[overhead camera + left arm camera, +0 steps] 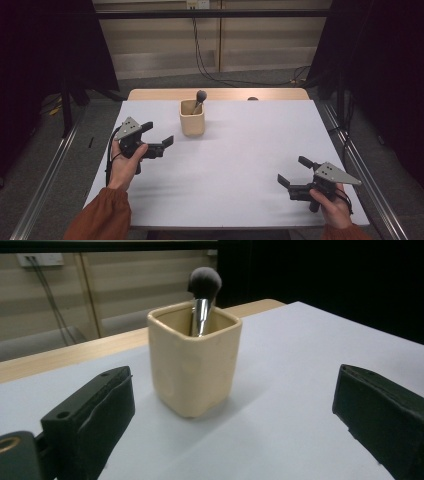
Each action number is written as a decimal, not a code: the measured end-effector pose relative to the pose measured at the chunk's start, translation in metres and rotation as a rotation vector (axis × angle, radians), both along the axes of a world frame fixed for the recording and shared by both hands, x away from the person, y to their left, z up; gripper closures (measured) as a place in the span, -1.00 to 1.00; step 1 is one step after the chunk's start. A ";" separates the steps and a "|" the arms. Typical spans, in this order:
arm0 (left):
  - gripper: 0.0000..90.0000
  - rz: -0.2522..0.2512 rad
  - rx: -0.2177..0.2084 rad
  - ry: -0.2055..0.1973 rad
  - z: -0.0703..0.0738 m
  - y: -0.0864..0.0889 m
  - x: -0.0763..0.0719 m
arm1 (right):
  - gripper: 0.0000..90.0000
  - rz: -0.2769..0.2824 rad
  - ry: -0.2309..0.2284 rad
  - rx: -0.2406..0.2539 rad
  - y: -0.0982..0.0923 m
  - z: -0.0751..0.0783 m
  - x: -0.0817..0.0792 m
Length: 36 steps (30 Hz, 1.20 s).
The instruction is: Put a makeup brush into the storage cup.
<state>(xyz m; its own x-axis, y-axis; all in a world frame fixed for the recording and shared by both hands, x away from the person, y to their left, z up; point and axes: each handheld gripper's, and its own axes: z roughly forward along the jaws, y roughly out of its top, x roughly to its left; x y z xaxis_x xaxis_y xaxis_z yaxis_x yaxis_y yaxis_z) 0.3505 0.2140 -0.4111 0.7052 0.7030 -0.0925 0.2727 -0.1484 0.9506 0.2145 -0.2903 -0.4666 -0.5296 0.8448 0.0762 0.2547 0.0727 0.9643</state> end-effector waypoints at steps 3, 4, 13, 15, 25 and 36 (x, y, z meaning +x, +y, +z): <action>-0.93 0.014 0.003 -0.002 -0.002 0.004 -0.006 | -1.00 0.002 -0.002 -0.001 0.001 0.000 0.000; -0.93 0.017 0.001 -0.003 -0.003 0.005 -0.007 | -1.00 0.002 -0.002 -0.001 0.001 0.000 0.000; -0.92 0.048 -0.002 0.013 -0.012 0.016 -0.019 | -1.00 0.001 -0.001 -0.003 0.001 0.000 0.000; -0.92 0.057 0.001 0.009 -0.013 0.018 -0.024 | -1.00 -0.001 -0.002 -0.003 0.001 0.000 0.000; -0.92 0.090 0.013 0.005 -0.023 0.027 -0.049 | -1.00 -0.005 0.000 -0.004 0.000 0.000 -0.001; -0.92 0.080 0.013 -0.001 -0.027 0.034 -0.071 | -1.00 -0.006 0.002 -0.002 0.000 0.000 -0.002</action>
